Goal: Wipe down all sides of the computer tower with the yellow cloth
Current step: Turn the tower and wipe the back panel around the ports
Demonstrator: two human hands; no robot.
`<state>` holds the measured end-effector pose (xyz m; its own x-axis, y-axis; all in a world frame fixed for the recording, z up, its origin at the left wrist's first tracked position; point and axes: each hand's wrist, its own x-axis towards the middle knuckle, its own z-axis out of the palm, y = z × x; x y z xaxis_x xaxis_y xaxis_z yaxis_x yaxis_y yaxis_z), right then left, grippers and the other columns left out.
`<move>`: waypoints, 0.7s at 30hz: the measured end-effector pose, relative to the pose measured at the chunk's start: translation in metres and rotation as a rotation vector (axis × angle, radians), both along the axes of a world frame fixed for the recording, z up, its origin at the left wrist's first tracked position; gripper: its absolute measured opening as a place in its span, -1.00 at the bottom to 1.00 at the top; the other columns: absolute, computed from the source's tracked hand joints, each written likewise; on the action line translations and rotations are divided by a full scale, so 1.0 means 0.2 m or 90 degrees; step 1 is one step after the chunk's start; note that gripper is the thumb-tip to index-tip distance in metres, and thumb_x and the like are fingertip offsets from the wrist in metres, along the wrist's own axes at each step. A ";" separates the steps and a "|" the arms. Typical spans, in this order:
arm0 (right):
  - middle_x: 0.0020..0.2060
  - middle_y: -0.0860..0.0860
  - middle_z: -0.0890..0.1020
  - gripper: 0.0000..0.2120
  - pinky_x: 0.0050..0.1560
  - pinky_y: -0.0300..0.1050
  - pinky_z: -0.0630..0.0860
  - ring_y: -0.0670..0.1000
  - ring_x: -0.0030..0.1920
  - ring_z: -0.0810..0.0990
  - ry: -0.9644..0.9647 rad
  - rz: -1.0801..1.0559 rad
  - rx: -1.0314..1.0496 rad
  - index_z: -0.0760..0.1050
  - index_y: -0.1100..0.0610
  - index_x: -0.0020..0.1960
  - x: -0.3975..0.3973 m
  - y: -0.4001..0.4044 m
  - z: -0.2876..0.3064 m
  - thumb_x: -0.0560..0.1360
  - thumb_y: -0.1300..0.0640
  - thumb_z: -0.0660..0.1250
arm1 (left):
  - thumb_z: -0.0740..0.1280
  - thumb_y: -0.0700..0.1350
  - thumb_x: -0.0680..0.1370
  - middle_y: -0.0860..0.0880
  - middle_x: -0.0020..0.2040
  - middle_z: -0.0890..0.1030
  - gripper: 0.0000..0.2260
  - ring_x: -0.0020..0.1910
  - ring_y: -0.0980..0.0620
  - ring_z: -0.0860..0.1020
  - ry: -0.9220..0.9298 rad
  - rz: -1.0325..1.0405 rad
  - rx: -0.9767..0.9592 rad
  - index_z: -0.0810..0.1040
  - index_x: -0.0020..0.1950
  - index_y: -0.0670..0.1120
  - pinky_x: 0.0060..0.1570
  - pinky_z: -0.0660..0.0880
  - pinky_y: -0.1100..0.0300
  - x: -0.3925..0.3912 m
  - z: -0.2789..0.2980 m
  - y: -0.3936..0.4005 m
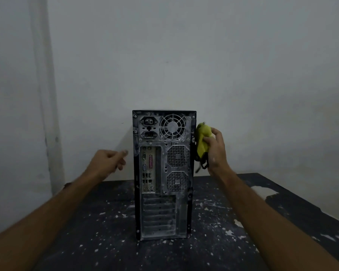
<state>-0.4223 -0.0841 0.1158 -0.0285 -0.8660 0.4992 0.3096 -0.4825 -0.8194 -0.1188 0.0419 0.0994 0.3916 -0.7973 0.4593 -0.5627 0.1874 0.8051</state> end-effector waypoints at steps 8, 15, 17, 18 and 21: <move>-0.19 0.18 0.55 -0.31 -0.27 -0.10 0.42 0.07 -0.31 0.54 -0.017 0.102 0.053 0.47 0.40 0.16 -0.14 0.02 0.11 0.25 -0.11 0.34 | 0.31 -0.09 0.67 0.06 -0.53 0.46 -0.58 -0.54 0.09 0.39 -0.108 0.030 -0.435 0.52 -0.36 -0.24 -0.45 0.32 0.22 -0.29 0.22 0.04; -0.21 0.09 0.67 -0.74 -0.20 -0.07 0.54 0.05 -0.19 0.63 0.097 0.066 -0.122 0.63 0.13 -0.06 -0.12 0.28 0.28 0.61 0.29 0.18 | 0.42 -0.10 0.62 0.04 -0.29 0.58 -0.89 -0.35 0.10 0.53 -0.209 -0.182 -0.394 0.64 -0.07 -0.10 -0.35 0.46 0.26 -0.60 0.35 0.12; -0.17 0.08 0.67 -0.79 -0.19 -0.11 0.57 0.00 -0.17 0.63 0.145 0.100 -0.183 0.61 0.19 0.02 -0.09 0.35 0.31 0.62 0.31 0.19 | 0.45 -0.04 0.60 0.02 -0.06 0.64 -0.77 -0.18 0.03 0.62 -0.205 -0.238 -0.329 0.60 0.24 -0.04 -0.24 0.58 0.18 -0.64 0.38 0.13; -0.13 0.08 0.69 -0.79 -0.17 -0.13 0.59 0.00 -0.15 0.65 0.161 0.121 -0.199 0.60 0.21 0.07 -0.08 0.38 0.31 0.64 0.32 0.19 | 0.44 -0.01 0.60 0.01 0.04 0.63 -0.68 -0.11 0.00 0.64 -0.199 -0.269 -0.307 0.54 0.34 0.00 -0.18 0.62 0.13 -0.65 0.39 0.13; 0.02 0.13 0.71 -0.76 -0.05 -0.10 0.65 0.06 -0.01 0.70 0.157 0.212 -0.220 0.48 0.21 0.31 -0.07 0.44 0.33 0.68 0.33 0.18 | 0.41 -0.08 0.63 -0.09 0.11 0.67 -0.63 0.06 -0.08 0.68 -0.141 -0.332 -0.300 0.46 0.43 0.00 0.00 0.68 -0.04 -0.65 0.43 0.15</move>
